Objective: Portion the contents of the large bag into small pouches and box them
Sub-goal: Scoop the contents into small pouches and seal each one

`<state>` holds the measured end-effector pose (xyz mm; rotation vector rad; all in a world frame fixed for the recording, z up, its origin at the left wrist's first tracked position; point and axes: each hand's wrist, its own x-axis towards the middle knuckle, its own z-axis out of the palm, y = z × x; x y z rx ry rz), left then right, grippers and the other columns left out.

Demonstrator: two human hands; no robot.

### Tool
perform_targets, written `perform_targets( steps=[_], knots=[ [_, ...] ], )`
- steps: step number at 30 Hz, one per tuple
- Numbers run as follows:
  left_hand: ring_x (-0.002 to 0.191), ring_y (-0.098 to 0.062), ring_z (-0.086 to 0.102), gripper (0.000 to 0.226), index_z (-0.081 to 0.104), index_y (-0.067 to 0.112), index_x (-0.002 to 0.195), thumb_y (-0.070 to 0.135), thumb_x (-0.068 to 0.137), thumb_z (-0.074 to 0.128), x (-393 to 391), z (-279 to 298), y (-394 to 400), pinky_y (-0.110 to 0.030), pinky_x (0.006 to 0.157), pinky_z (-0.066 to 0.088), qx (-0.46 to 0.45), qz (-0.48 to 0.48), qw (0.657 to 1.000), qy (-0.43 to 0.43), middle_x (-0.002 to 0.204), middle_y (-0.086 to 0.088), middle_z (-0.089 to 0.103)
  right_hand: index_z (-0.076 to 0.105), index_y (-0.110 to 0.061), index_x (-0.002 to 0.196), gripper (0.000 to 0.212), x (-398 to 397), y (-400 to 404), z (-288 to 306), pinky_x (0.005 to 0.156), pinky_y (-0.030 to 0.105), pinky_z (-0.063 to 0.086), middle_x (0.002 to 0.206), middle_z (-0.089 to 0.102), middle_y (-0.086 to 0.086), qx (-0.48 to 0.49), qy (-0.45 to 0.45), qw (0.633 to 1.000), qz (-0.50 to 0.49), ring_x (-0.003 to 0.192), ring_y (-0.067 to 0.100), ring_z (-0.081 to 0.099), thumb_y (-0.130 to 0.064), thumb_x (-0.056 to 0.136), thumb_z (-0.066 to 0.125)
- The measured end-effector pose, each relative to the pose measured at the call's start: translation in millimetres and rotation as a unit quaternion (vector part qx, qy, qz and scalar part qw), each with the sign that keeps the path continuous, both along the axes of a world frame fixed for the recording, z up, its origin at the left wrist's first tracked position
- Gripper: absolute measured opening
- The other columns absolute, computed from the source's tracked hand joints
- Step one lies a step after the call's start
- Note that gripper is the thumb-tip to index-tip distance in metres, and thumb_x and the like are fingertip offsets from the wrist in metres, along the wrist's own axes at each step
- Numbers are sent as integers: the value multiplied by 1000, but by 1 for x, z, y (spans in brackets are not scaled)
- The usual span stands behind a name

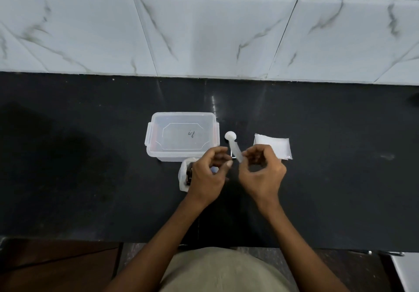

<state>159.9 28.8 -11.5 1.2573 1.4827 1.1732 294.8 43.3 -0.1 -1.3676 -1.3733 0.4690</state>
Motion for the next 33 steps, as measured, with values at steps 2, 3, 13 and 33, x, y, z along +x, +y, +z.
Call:
perform_targets(
  steps=[2,3,13,33],
  knots=[
    [91,-16,74,30,71,17,106,38,84,73,4,6,4,-44,80,62,-26,17,999,-45,96,3,77,64,-9,88,22,-7,-7,6,65,20,56,78,69,-6,-59,53,996,39,67,9,68,8,76,74],
    [89,-18,74,32,73,18,100,44,81,73,5,7,4,-47,81,62,-35,25,998,-56,92,1,77,64,-9,88,21,-9,-8,7,64,19,56,76,69,-7,-77,70,993,53,66,8,68,7,77,74],
    [73,-19,76,10,73,15,79,15,88,78,7,14,2,-47,67,64,-78,108,990,-53,77,1,77,59,-11,92,29,-8,-7,12,70,30,60,81,74,5,-165,167,969,78,73,22,72,0,77,82],
    [56,-18,69,11,72,14,73,9,74,82,-27,51,-4,-41,63,62,-97,107,981,132,58,1,68,79,-19,77,30,-16,-3,44,60,24,43,89,64,-7,-105,-221,952,183,73,12,61,4,68,63]
  ],
)
